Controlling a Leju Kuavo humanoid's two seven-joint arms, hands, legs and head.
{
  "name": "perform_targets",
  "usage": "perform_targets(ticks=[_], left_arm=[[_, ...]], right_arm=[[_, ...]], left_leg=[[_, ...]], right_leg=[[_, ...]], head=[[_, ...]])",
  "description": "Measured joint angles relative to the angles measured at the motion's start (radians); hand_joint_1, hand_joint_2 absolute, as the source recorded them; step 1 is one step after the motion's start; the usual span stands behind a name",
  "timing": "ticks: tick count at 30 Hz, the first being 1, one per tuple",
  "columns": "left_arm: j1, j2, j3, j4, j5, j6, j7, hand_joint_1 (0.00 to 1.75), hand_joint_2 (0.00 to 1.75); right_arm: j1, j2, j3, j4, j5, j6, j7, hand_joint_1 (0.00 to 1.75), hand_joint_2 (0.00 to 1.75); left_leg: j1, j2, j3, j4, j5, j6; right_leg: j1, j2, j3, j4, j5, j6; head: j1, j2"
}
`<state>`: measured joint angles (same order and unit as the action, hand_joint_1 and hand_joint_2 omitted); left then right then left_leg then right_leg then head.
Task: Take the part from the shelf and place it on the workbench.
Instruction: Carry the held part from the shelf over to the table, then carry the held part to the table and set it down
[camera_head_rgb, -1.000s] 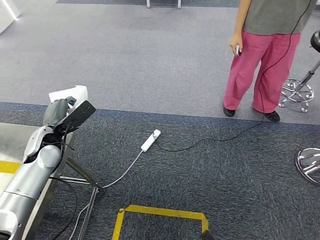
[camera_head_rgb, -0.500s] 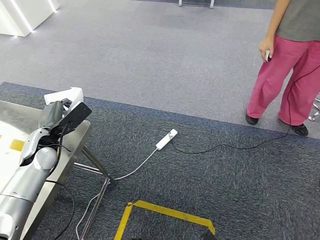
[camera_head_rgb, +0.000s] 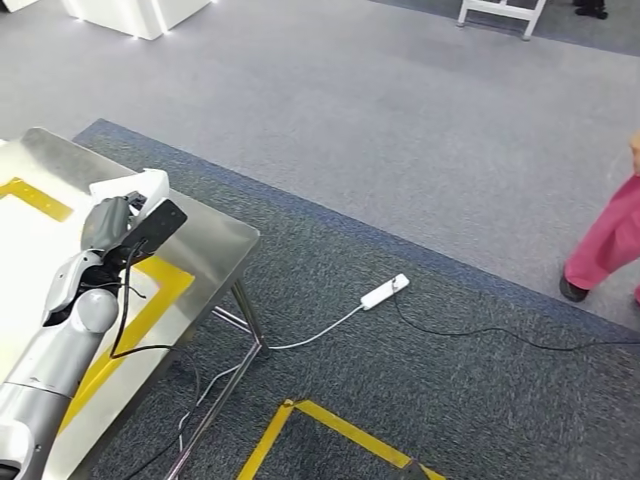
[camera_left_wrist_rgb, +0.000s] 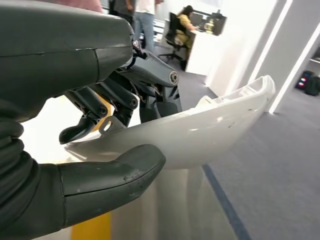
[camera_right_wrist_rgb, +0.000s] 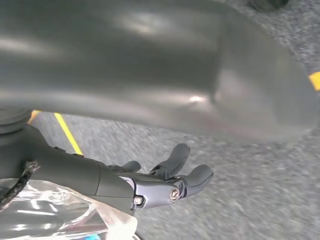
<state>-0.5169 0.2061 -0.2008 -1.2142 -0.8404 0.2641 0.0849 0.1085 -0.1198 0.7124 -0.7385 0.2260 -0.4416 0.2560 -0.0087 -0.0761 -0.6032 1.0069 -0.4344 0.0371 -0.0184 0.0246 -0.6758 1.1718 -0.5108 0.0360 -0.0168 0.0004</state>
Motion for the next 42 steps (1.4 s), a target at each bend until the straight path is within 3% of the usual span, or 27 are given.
perform_targets(ticks=[2,3,5,6,8,10,12,13,14,16,18,19,21,23,25,27,28,30,32,34,36,37,39,40,42], left_arm=[[-0.001,0.000,0.000,0.000,-0.006,0.001,0.000,1.75,1.75],[-0.001,0.000,0.000,0.001,-0.011,0.001,0.000,1.75,1.75],[0.003,0.004,0.000,0.002,-0.023,0.003,-0.002,1.75,1.75],[0.006,0.007,0.000,0.004,-0.029,0.004,-0.004,1.75,1.75],[0.007,0.014,0.000,0.006,-0.043,0.005,-0.006,1.75,1.75],[0.009,0.016,0.000,0.007,-0.058,0.006,-0.007,1.75,1.75],[0.017,0.018,0.000,0.009,-0.077,0.004,-0.005,1.75,1.75],[0.021,0.020,-0.001,0.011,-0.086,0.003,-0.003,1.75,1.75],[0.024,0.023,-0.001,0.012,-0.095,0.002,-0.002,1.75,1.75],[0.024,0.029,-0.001,0.013,-0.108,0.002,-0.001,1.75,1.75],[0.023,0.033,0.000,0.013,-0.120,0.002,-0.002,1.75,1.75],[0.024,0.035,0.000,0.013,-0.126,0.002,-0.003,1.75,1.75],[0.029,0.041,0.000,0.013,-0.139,0.000,-0.005,1.75,1.75],[0.031,0.046,-0.001,0.013,-0.160,-0.002,-0.006,1.75,1.75],[0.032,0.046,-0.003,0.015,-0.184,-0.004,-0.008,1.75,1.75],[0.039,0.045,-0.009,0.019,-0.214,-0.004,-0.010,1.75,1.75],[0.043,0.044,-0.014,0.022,-0.230,-0.005,-0.011,1.75,1.75],[0.047,0.043,-0.024,0.027,-0.261,-0.006,-0.012,1.75,1.75],[0.047,0.043,-0.035,0.031,-0.290,-0.008,-0.014,1.75,1.75],[0.048,0.042,-0.049,0.034,-0.315,-0.013,-0.016,1.75,1.75],[0.054,0.043,-0.063,0.038,-0.337,-0.015,-0.019,1.75,1.75],[0.058,0.044,-0.070,0.040,-0.346,-0.015,-0.022,1.75,1.75],[0.060,0.045,-0.084,0.045,-0.362,-0.011,-0.028,1.75,1.75],[0.061,0.044,-0.093,0.048,-0.369,-0.009,-0.031,1.75,1.75],[0.067,0.040,-0.112,0.052,-0.381,-0.008,-0.035,1.75,1.75]], right_arm=[[-0.001,0.001,-0.002,0.001,0.006,0.002,-0.001,0.00,0.00],[-0.001,0.001,-0.003,0.002,0.008,0.004,0.000,0.00,0.00],[-0.002,0.004,-0.003,0.004,0.012,0.006,-0.002,0.00,0.00],[-0.003,0.006,-0.004,0.005,0.014,0.006,-0.005,0.00,0.00],[-0.007,0.010,-0.008,0.010,0.016,0.006,-0.012,0.00,0.00],[-0.007,0.013,-0.012,0.016,0.017,0.009,-0.016,0.00,0.00],[-0.007,0.017,-0.016,0.022,0.019,0.014,-0.017,0.00,0.00],[-0.007,0.019,-0.019,0.025,0.020,0.015,-0.017,0.00,0.00],[-0.009,0.022,-0.022,0.029,0.021,0.017,-0.019,0.00,0.00],[-0.013,0.029,-0.027,0.039,0.022,0.019,-0.028,0.00,0.00],[-0.019,0.037,-0.033,0.054,0.022,0.020,-0.042,0.00,0.00],[-0.021,0.041,-0.036,0.063,0.023,0.021,-0.048,0.00,0.00],[-0.026,0.048,-0.042,0.075,0.025,0.021,-0.056,0.00,0.00],[-0.034,0.054,-0.049,0.088,0.028,0.023,-0.063,0.00,0.00],[-0.039,0.060,-0.052,0.107,0.032,0.026,-0.071,0.00,0.00],[-0.040,0.064,-0.055,0.129,0.034,0.028,-0.081,0.00,0.00],[-0.041,0.067,-0.058,0.140,0.035,0.028,-0.086,0.00,0.00],[-0.048,0.072,-0.064,0.161,0.038,0.028,-0.096,0.00,0.00],[-0.057,0.078,-0.069,0.179,0.041,0.028,-0.105,0.00,0.00],[-0.061,0.085,-0.073,0.193,0.044,0.028,-0.110,0.00,0.00],[-0.063,0.093,-0.077,0.205,0.046,0.030,-0.115,0.00,0.00],[-0.067,0.096,-0.080,0.211,0.047,0.031,-0.119,0.00,0.00],[-0.075,0.103,-0.085,0.226,0.048,0.033,-0.128,0.00,0.00],[-0.077,0.105,-0.088,0.234,0.049,0.033,-0.132,0.00,0.00],[-0.077,0.110,-0.093,0.248,0.049,0.033,-0.135,0.00,0.00]], left_leg=[[0.000,-0.026,-0.007,0.010,-0.005,-0.010],[0.001,-0.038,-0.012,0.013,-0.005,-0.015],[0.006,-0.061,-0.019,0.014,-0.001,-0.025],[0.006,-0.056,-0.021,0.017,-0.004,-0.030],[0.005,-0.008,-0.045,0.067,-0.035,-0.040],[0.006,0.050,-0.104,0.191,-0.094,-0.049],[0.010,0.067,-0.154,0.289,-0.120,-0.054],[0.011,0.069,-0.155,0.287,-0.106,-0.054],[0.012,0.075,-0.135,0.246,-0.075,-0.053],[0.003,0.120,-0.065,0.106,-0.013,-0.043],[-0.011,0.161,-0.022,0.020,0.005,-0.032],[-0.016,0.163,-0.019,0.012,-0.001,-0.028],[-0.013,0.135,-0.017,0.004,0.001,-0.019],[-0.005,0.110,-0.010,-0.004,0.006,-0.007],[0.000,0.084,-0.009,-0.006,0.006,0.001],[-0.001,0.054,-0.008,-0.005,0.005,0.003],[-0.001,0.037,-0.008,-0.005,0.004,0.003],[0.001,0.006,-0.006,-0.002,0.002,0.000],[0.003,-0.021,-0.009,0.006,-0.003,-0.008],[0.006,-0.044,-0.016,0.011,-0.003,-0.019],[0.011,-0.063,-0.020,0.010,-0.002,-0.030],[0.011,-0.050,-0.024,0.017,-0.007,-0.036],[0.009,0.005,-0.053,0.079,-0.042,-0.046],[0.009,0.037,-0.083,0.140,-0.070,-0.051],[0.013,0.063,-0.144,0.259,-0.110,-0.056]], right_leg=[[-0.007,0.043,0.054,-0.115,0.042,0.000],[-0.008,0.054,0.066,-0.137,0.043,-0.001],[-0.007,0.041,0.072,-0.142,0.040,-0.007],[-0.007,0.030,0.074,-0.145,0.041,-0.012],[-0.007,0.008,0.079,-0.150,0.042,-0.023],[-0.003,-0.018,0.082,-0.151,0.038,-0.030],[-0.002,-0.045,0.084,-0.150,0.033,-0.032],[-0.002,-0.058,0.086,-0.150,0.031,-0.032],[-0.001,-0.071,0.089,-0.150,0.029,-0.031],[0.002,-0.096,0.097,-0.150,0.022,-0.027],[0.007,-0.120,0.104,-0.151,0.016,-0.020],[0.009,-0.134,0.107,-0.153,0.013,-0.015],[0.009,-0.148,0.115,-0.154,0.005,-0.005],[0.007,-0.101,0.099,-0.112,-0.024,0.002],[0.005,-0.041,0.038,0.009,-0.081,0.005],[0.005,-0.027,-0.027,0.119,-0.111,0.006],[0.005,-0.026,-0.040,0.127,-0.099,0.006],[0.004,-0.013,-0.009,0.028,-0.023,0.005],[-0.003,0.036,0.046,-0.099,0.030,0.003],[-0.006,0.067,0.072,-0.144,0.032,0.001],[-0.004,0.047,0.082,-0.151,0.032,-0.008],[-0.005,0.035,0.086,-0.154,0.032,-0.014],[-0.007,0.011,0.095,-0.160,0.032,-0.025],[-0.005,-0.002,0.098,-0.161,0.029,-0.029],[-0.004,-0.032,0.104,-0.161,0.021,-0.032]], head=[[-0.001,0.000],[-0.001,0.000],[-0.001,0.000],[-0.001,0.000],[-0.008,0.000],[-0.014,0.000],[-0.014,0.000],[-0.014,0.000],[-0.014,0.000],[-0.014,0.000],[-0.014,0.000],[-0.014,0.000],[-0.014,0.000],[-0.011,0.000],[-0.007,0.000],[-0.005,0.000],[-0.004,0.000],[-0.004,0.000],[-0.005,0.000],[-0.006,0.000],[-0.006,0.000],[-0.008,0.000],[-0.015,0.000],[-0.019,0.000],[-0.021,0.000]])
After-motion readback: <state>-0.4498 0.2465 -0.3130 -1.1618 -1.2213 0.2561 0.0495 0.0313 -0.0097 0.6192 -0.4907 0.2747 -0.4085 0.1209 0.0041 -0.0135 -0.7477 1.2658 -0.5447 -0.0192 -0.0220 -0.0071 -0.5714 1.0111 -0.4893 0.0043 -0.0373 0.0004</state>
